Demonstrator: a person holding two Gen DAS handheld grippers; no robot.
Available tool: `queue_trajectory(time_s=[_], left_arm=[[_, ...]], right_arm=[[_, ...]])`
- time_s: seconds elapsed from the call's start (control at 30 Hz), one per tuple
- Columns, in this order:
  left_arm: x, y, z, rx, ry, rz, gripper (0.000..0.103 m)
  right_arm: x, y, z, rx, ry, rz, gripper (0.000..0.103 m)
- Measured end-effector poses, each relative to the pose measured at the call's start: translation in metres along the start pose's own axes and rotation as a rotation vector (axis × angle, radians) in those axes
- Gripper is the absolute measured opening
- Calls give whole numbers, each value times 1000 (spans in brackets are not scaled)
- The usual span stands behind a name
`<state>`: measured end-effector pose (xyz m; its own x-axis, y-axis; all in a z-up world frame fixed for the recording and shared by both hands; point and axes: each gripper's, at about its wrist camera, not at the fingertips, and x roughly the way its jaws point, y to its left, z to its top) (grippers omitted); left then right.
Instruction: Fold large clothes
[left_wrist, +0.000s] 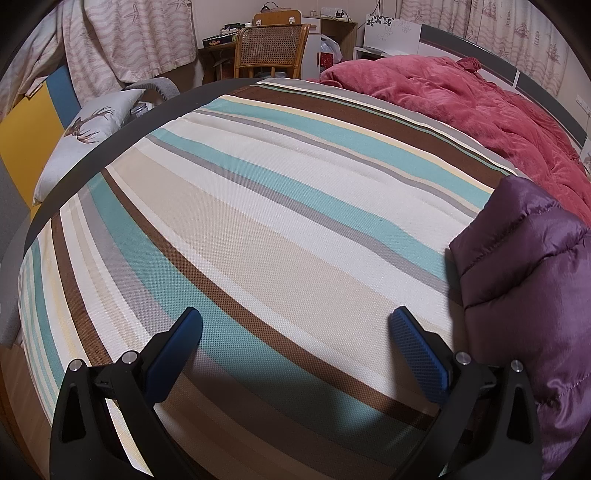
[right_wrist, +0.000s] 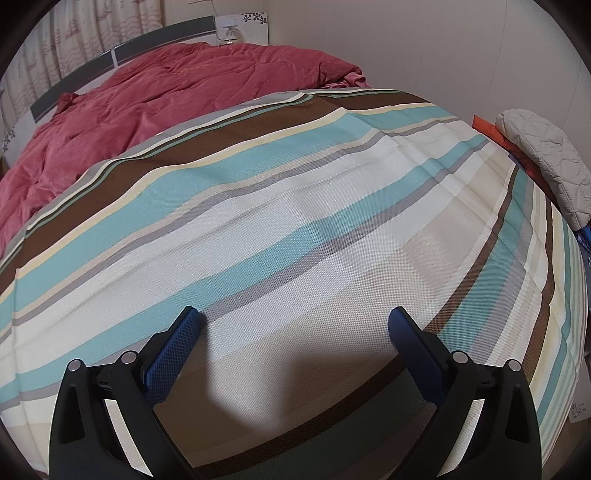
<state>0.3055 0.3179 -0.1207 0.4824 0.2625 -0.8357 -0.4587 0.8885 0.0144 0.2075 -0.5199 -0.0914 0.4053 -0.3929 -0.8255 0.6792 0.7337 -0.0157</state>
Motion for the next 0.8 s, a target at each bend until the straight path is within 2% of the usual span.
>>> queue_trajectory(time_s=[0.23, 0.3, 0.33, 0.43, 0.5, 0.57, 0.63, 0.8], left_arm=[[-1, -2, 3, 8, 15, 8, 101], [-10, 1, 2, 18, 30, 59, 101], [-24, 2, 1, 27, -1, 101, 101], [-91, 10, -9, 38, -188, 125, 101], [-131, 12, -20, 38, -251, 89, 101], [-164, 8, -33, 48, -283, 59, 101], [-201, -6, -55, 97, -329, 40, 100], [-256, -51, -108, 235, -337, -107, 101]], right_arm=[[0, 0, 0, 0, 1, 0, 100], [0, 0, 0, 0, 0, 0, 100], [0, 0, 0, 0, 0, 1, 100], [0, 0, 0, 0, 0, 0, 100], [0, 0, 0, 0, 0, 0, 100], [0, 0, 0, 0, 0, 0, 100], [0, 0, 0, 0, 0, 0, 100], [0, 0, 0, 0, 0, 0, 100]])
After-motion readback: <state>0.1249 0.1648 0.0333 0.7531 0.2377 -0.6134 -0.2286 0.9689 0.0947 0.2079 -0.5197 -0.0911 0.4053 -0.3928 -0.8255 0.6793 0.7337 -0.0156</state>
